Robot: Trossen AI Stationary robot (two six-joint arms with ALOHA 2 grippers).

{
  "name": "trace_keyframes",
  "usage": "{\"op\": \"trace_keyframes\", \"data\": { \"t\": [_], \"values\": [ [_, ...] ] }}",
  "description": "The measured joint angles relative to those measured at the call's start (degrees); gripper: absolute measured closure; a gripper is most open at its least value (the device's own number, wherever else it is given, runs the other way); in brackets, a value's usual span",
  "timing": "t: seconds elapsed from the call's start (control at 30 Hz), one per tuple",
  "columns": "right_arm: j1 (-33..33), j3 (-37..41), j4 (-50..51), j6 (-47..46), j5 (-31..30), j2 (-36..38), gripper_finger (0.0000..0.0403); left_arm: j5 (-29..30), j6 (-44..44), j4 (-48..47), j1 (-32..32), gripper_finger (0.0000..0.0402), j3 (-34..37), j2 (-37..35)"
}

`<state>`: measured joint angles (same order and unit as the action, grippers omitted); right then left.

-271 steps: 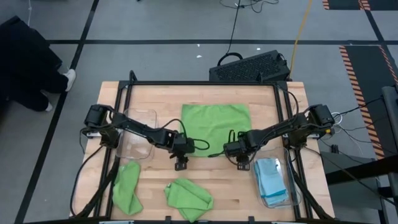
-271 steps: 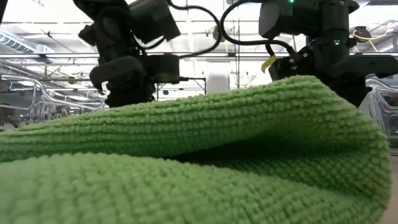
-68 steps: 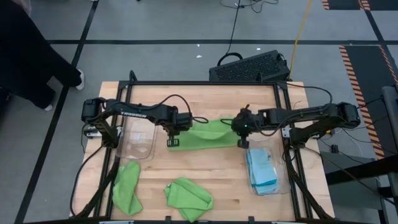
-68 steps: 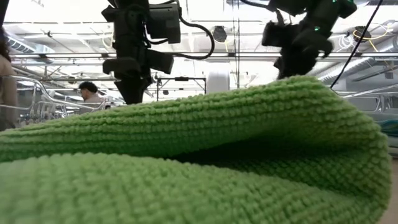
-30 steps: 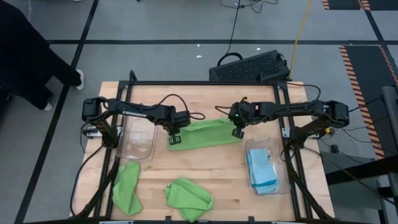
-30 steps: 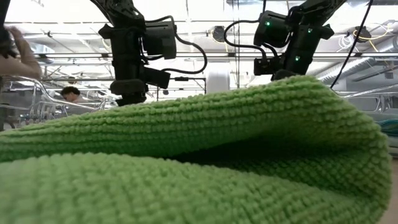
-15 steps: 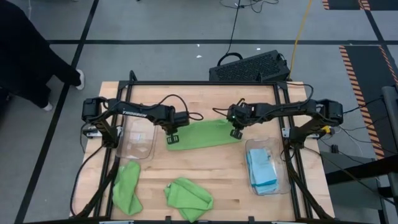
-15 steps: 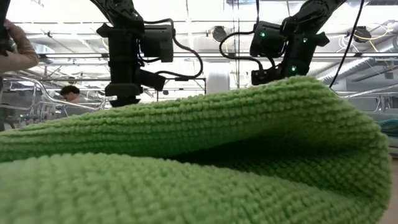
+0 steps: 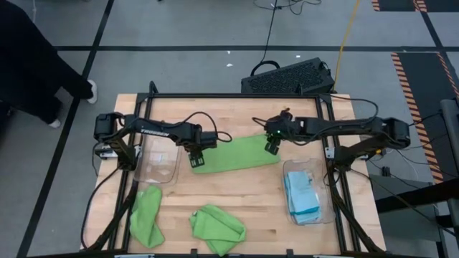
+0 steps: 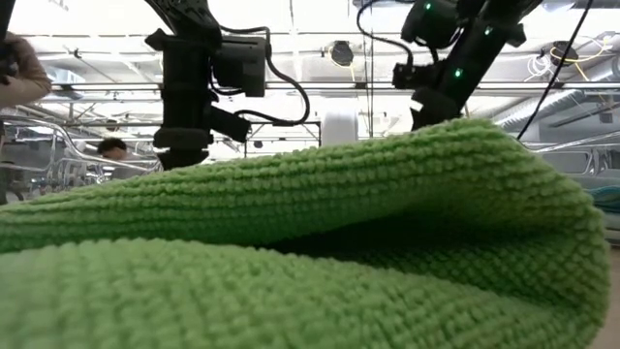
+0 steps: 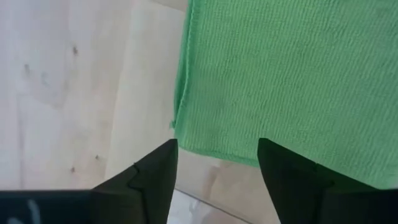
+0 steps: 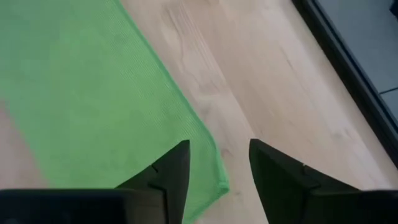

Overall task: Sort microfiber towel by color & place in baskets
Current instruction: Fold the top green microfiber towel

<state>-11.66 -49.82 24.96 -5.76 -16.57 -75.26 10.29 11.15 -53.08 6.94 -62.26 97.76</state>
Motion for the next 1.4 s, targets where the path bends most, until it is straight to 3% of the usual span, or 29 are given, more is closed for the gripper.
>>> {"op": "trace_keyframes", "data": {
  "t": [0.27, 0.4, 0.7, 0.87, 1.0, 1.13, 1.4],
  "values": [
    [4.38, 0.0, -2.34, -2.55, 0.23, 1.91, 0.0243, 3.28, 3.56, -0.86, -1.25, 0.0174, -2.22, -1.49],
    [7.17, -1.25, -3.98, -8.67, 0.08, 2.37, 0.0249, 3.33, 6.85, -1.62, -1.25, 0.0174, -5.66, -3.01],
    [7.68, -13.73, 13.27, -30.58, -0.04, -1.42, 0.0251, 3.56, 9.7, -0.78, -0.13, 0.0174, -11.85, -6.49],
    [5.07, -12.87, 12.83, -37.68, 1.68, -2.98, 0.0213, 3.93, 3.18, -3.1, 0.11, 0.0174, -13.1, -7.8],
    [3.78, -11.86, 12.69, -41.36, 6.08, -3.66, 0.0157, 5.44, 1.09, -9.09, 0.01, 0.0174, -13.23, -9.98],
    [3.75, -11.68, 13.12, -42.07, 6.07, -3.56, 0.0106, 6.53, 0.98, -14.75, -0.73, 0.0174, -13.16, -12.87],
    [3.16, -11.61, 23.51, -57.72, 5.47, -9.08, 0.0104, 4.97, 1.15, -7.59, -5.48, 0.0174, -10.3, -18.15]
  ]
}}
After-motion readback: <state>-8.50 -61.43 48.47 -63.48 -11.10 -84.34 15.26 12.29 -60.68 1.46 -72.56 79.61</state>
